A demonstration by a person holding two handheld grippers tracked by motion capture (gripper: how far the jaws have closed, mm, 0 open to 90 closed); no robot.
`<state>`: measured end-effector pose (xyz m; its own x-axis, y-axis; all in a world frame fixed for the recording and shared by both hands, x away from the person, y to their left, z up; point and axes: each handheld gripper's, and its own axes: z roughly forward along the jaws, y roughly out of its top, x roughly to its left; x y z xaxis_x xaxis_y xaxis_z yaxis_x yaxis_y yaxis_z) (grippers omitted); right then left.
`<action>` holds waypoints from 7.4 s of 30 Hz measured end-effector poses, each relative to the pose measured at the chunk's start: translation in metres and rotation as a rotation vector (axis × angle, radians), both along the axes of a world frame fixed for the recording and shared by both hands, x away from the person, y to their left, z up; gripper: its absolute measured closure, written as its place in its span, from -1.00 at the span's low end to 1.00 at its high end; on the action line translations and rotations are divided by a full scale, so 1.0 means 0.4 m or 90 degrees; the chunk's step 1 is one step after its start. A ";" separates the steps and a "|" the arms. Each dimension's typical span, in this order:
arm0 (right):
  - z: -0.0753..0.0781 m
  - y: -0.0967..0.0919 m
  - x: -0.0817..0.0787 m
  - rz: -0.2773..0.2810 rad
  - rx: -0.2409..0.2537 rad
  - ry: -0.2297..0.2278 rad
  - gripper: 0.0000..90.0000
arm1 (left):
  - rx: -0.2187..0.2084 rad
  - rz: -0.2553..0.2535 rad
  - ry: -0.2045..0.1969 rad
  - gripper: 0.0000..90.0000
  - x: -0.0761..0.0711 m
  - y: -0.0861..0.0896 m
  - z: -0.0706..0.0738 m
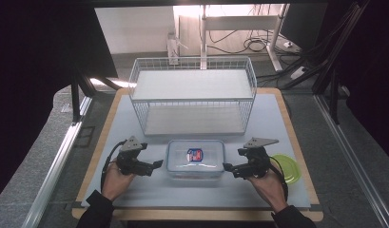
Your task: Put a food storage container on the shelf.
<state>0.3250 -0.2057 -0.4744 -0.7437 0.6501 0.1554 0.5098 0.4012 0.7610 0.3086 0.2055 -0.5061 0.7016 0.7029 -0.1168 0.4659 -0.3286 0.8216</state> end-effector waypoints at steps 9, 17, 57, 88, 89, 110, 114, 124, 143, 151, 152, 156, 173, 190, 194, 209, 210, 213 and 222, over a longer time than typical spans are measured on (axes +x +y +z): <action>0.005 0.017 0.024 0.021 0.006 0.000 -0.89 | -0.006 -0.047 0.011 -0.97 0.011 -0.052 0.027; -0.008 0.044 0.051 0.027 -0.003 0.046 -0.93 | -0.055 -0.072 0.087 -0.97 0.048 -0.075 -0.007; -0.021 0.005 0.006 -0.018 0.153 0.193 0.18 | -0.167 -0.058 0.160 0.04 -0.014 -0.050 0.002; 0.125 0.014 0.050 -0.019 0.174 0.053 0.19 | -0.181 -0.039 0.063 0.12 0.040 -0.045 0.157; 0.141 0.012 0.059 -0.020 0.178 0.050 0.19 | -0.181 -0.041 0.061 0.13 0.045 -0.046 0.166; 0.279 0.027 0.141 -0.019 0.215 0.015 0.18 | -0.180 -0.035 0.013 0.13 0.118 -0.026 0.331; 0.312 0.035 0.154 -0.019 0.215 0.005 0.18 | -0.187 -0.031 0.006 0.13 0.127 -0.018 0.355; 0.374 0.053 0.198 -0.020 0.222 -0.005 0.18 | -0.191 -0.024 0.000 0.13 0.166 -0.003 0.413; 0.440 0.070 0.314 -0.041 0.242 0.015 0.17 | -0.207 -0.025 0.019 0.14 0.301 0.019 0.492; 0.441 0.066 0.377 -0.052 0.256 0.030 0.17 | -0.205 -0.017 0.030 0.14 0.358 0.014 0.498; 0.440 0.066 0.384 -0.053 0.257 0.035 0.17 | -0.208 -0.016 0.032 0.14 0.365 0.013 0.495; 0.435 0.063 0.407 -0.061 0.263 0.036 0.17 | -0.212 -0.012 0.037 0.14 0.380 0.010 0.482; 0.421 0.067 0.410 -0.052 0.253 0.011 0.12 | -0.206 -0.013 -0.036 0.00 0.369 0.002 0.448; 0.391 0.082 0.412 -0.068 0.209 0.005 0.15 | -0.164 0.021 -0.034 -0.29 0.394 -0.004 0.442; 0.394 0.075 0.409 -0.071 0.239 -0.001 0.25 | -0.161 0.055 -0.039 -0.25 0.396 -0.015 0.441; 0.381 0.064 0.366 -0.063 0.202 -0.041 0.66 | -0.137 0.053 -0.089 0.04 0.320 0.013 0.409; 0.375 0.067 0.362 -0.060 0.199 -0.043 0.73 | -0.136 0.051 -0.085 0.14 0.315 0.015 0.401; 0.355 0.083 0.358 -0.046 0.183 -0.029 0.87 | -0.121 0.038 -0.060 0.50 0.311 0.007 0.383; 0.329 0.133 0.373 -0.045 0.152 -0.029 0.90 | -0.086 0.055 -0.035 0.68 0.345 -0.021 0.378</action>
<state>0.4740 -0.1524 -0.3426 -0.7072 0.6498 0.2785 0.4935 0.1717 0.8526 0.4467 0.1971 -0.3550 0.6477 0.7411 -0.1766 0.4400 -0.1747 0.8808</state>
